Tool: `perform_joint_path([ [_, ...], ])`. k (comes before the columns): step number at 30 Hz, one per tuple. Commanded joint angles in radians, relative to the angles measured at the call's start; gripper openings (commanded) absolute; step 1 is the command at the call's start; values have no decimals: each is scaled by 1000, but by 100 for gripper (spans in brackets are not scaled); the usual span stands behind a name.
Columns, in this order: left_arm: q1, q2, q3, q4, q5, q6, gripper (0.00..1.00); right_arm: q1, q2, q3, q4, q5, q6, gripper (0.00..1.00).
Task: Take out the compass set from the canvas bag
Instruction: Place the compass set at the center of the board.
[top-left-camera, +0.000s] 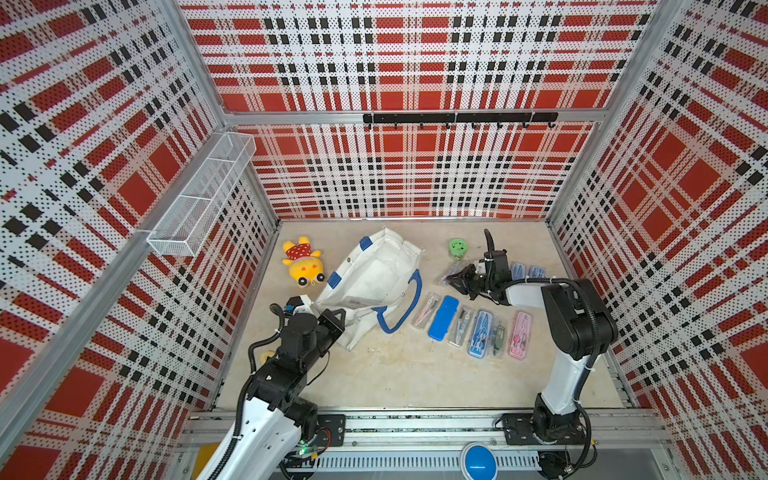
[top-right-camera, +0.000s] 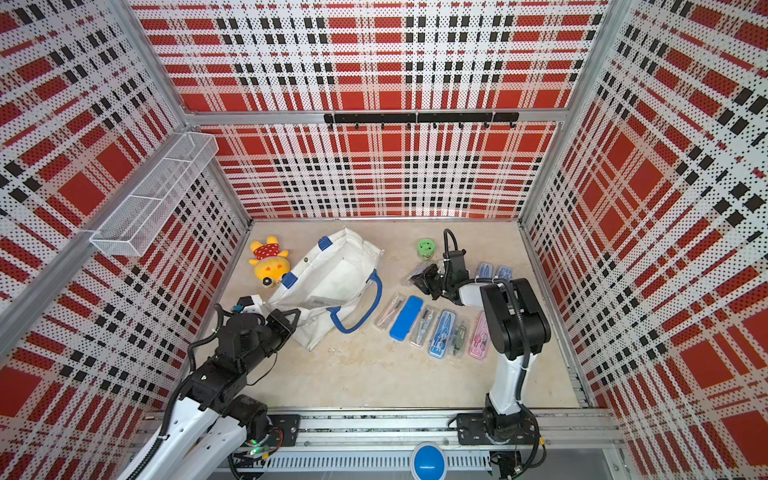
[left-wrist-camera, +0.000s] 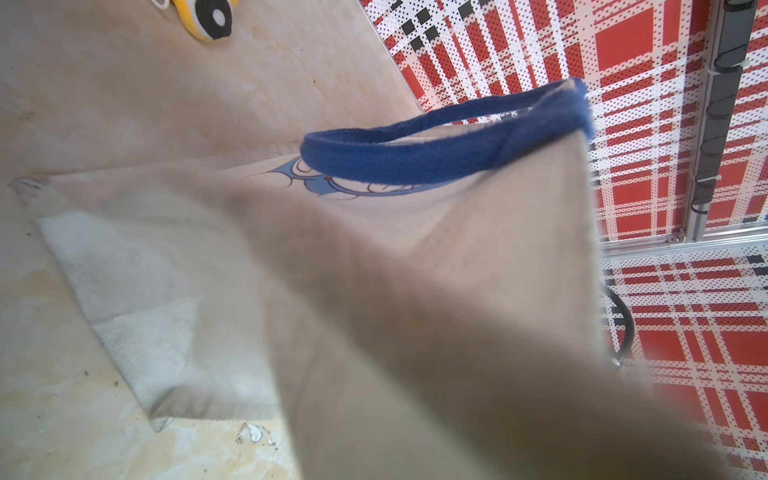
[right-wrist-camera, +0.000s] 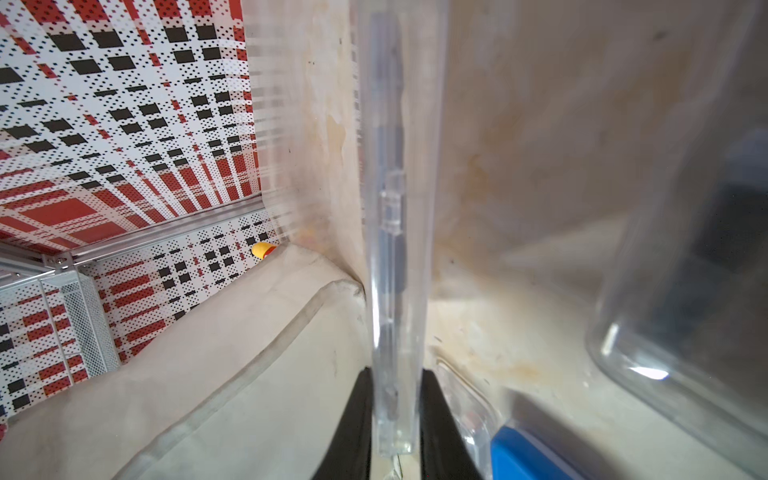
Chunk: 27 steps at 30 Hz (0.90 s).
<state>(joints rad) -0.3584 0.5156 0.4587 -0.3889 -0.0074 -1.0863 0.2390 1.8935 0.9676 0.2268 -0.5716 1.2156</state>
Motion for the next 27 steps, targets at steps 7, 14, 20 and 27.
perform_joint_path([
  [7,12,8,-10,-16,30,21,0,-1,-48,35,-129,36,-109,40],
  [14,13,45,12,-13,62,44,1,-1,-167,27,-192,53,-135,50],
  [20,13,74,38,-18,84,82,2,77,-336,115,-448,124,-287,61],
  [27,13,70,46,-30,93,112,2,324,-379,344,-762,298,-454,67],
])
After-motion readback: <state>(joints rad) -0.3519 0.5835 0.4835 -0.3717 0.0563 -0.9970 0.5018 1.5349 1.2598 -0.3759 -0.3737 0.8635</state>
